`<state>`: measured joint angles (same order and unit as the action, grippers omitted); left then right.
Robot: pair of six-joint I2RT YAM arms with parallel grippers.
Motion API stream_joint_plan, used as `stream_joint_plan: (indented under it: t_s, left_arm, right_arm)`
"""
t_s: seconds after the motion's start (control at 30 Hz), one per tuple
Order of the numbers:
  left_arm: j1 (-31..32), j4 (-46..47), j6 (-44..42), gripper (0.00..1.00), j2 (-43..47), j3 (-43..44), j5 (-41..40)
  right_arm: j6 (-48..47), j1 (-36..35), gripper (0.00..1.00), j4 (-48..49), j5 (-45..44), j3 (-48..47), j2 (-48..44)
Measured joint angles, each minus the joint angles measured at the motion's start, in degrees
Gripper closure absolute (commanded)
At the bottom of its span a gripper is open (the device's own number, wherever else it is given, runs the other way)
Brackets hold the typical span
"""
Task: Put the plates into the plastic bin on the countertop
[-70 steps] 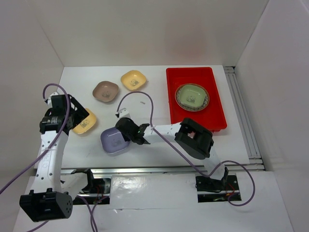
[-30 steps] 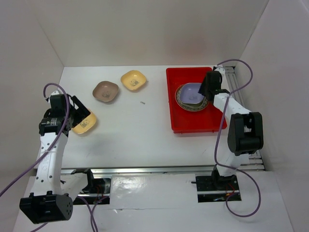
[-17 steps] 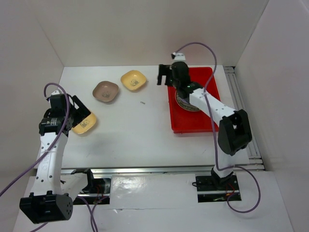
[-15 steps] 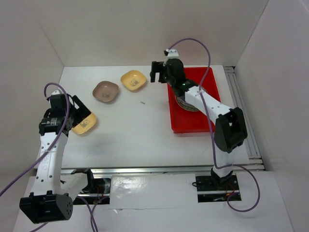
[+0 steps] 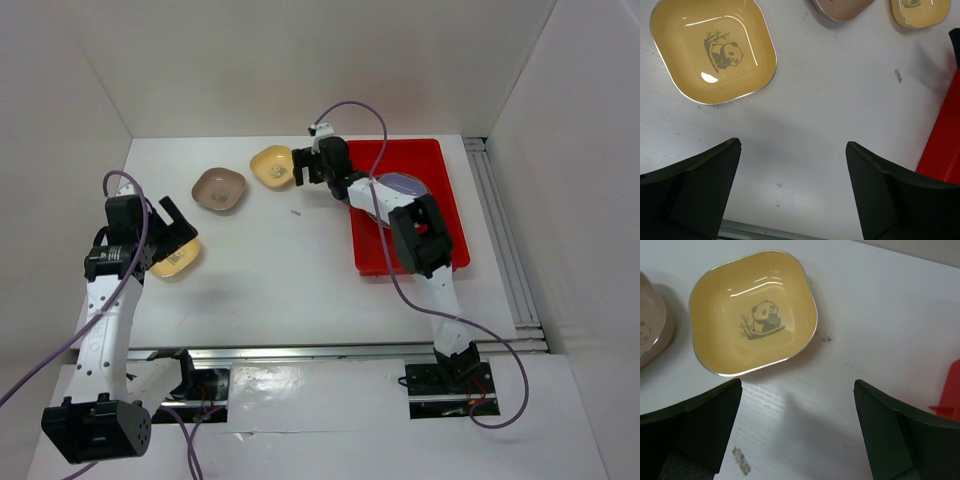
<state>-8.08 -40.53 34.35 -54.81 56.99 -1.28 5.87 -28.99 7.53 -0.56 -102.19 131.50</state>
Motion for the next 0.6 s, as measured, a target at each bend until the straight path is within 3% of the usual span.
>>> stream_joint_plan:
  t_s: [0.47, 0.6]
  left_arm:
    - [0.0, 1.2, -1.2, 0.0, 0.6, 0.0, 1.9]
    - [0.0, 1.2, -1.2, 0.0, 0.8, 0.0, 1.9]
  right_arm:
    - [-0.8, -1.6, 0.04, 3.3, -5.4, -23.9, 16.1]
    - [-1.0, -2.6, 0.06, 2.2, -7.4, -26.1, 19.6]
